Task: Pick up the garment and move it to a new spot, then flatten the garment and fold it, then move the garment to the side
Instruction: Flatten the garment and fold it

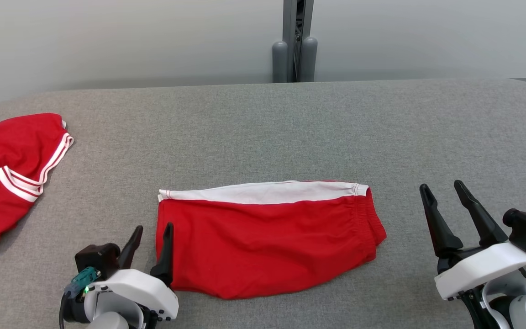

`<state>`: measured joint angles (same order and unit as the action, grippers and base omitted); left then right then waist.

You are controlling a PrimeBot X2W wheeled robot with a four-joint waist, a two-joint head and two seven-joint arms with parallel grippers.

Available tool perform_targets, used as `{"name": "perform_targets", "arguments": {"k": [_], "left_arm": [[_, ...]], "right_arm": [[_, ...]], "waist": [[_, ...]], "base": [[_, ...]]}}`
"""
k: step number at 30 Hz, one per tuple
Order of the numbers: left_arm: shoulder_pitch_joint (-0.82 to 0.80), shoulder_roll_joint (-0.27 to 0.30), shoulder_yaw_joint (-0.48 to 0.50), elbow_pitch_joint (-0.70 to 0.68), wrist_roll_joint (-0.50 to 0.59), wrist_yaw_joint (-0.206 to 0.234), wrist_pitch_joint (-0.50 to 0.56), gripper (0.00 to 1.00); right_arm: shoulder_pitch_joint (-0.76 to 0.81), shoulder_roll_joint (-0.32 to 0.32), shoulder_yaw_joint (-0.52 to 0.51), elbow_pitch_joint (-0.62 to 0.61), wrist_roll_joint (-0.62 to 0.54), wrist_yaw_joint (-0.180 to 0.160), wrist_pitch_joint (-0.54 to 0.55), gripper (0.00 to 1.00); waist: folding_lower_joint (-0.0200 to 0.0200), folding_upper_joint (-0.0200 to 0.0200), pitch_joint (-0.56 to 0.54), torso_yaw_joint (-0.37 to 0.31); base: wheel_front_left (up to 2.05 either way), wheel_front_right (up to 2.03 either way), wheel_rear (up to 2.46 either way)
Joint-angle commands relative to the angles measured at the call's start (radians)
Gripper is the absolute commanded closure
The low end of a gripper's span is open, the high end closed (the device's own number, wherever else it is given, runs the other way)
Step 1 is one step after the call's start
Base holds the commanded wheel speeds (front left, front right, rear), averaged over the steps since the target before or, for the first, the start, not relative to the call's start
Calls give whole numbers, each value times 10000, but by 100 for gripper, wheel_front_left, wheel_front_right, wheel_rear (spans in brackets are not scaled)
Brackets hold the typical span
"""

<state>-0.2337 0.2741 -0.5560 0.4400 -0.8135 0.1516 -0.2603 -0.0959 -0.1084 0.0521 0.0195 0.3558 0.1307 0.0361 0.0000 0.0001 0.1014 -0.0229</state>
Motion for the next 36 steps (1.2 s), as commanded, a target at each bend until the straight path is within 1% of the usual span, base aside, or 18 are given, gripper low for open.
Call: {"name": "perform_targets", "arguments": {"k": [1,8,13,18,22,29,36], "left_arm": [[96,40,81,-121,198,57,-54,0],[580,280,618,-1319,1646,438,-57,0],[1003,438,886,-2099,2223,643,-56,0],[1415,489,1175,-2654,2344,880,-58,0],[1626,490,1350,-2979,2294,984,-57,0],[1763,461,1414,-3294,2266,1021,-53,0],[1738,393,1387,-3410,2235,1037,-46,0]], "right_arm": [[89,-26,-40,26,-51,1,-42,0],[238,27,-298,169,-162,1,-65,0],[426,186,-690,411,-258,1,-67,0],[576,349,-946,826,-382,1,14,0],[623,440,-1025,1367,-301,1,49,0],[334,522,-789,2417,231,1,-59,0],[-101,543,-676,3300,363,1,-140,0]], "waist": [[0,-1,-1,-3],[0,-1,-59,64],[0,-1,-177,253],[0,-1,-342,559],[0,-1,-422,867],[0,-1,-408,1472],[0,-1,-298,1924]], "base": [[0,0,0],[0,0,0],[0,0,0],[0,0,0],[0,0,0],[0,0,0],[0,0,0]]}}
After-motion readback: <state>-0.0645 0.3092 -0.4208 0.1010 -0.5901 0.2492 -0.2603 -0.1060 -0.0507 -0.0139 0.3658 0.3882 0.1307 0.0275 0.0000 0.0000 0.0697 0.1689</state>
